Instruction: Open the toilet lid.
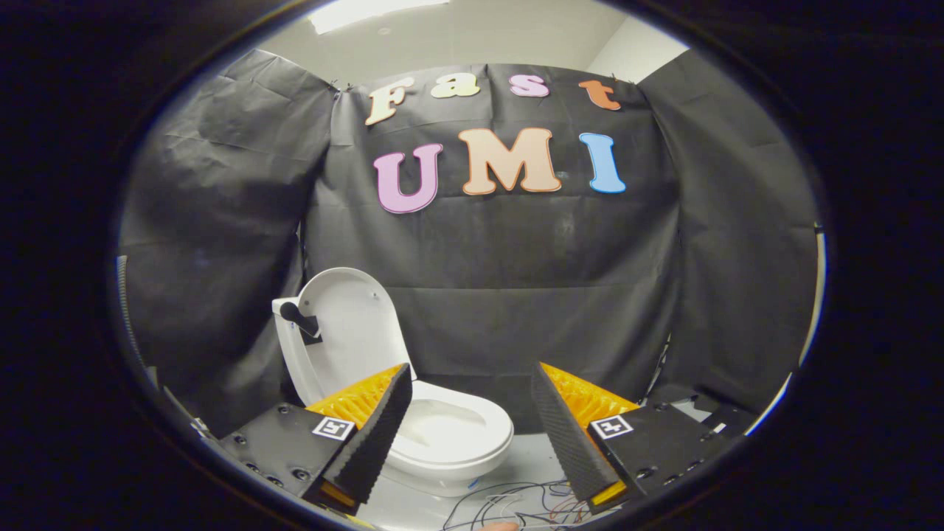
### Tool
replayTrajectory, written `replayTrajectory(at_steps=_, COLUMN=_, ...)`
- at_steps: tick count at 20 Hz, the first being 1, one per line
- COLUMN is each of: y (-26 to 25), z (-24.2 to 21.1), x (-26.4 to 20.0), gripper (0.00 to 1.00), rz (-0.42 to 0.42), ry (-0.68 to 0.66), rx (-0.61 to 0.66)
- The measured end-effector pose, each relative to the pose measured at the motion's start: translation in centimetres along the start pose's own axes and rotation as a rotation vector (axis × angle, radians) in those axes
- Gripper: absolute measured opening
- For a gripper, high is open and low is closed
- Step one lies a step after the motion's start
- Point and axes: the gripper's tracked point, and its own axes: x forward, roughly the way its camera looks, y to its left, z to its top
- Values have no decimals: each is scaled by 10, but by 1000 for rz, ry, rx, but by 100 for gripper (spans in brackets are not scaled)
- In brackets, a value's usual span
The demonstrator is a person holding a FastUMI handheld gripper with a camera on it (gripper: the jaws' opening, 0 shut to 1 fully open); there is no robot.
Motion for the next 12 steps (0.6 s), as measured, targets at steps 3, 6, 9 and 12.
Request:
replayTrajectory(at_steps=3, y=0, z=0, x=0, gripper=100, rz=0, ry=0, rx=0)
replayTrajectory(at_steps=6, y=0, z=1, x=0, gripper=100, rz=0, ry=0, rx=0)
replayTrajectory(at_steps=9, y=0, z=0, x=0, gripper=100, rz=-1, ry=0, rx=0)
replayTrajectory(at_steps=12, y=0, z=0, x=0, gripper=100, rz=-1, ry=0, rx=0)
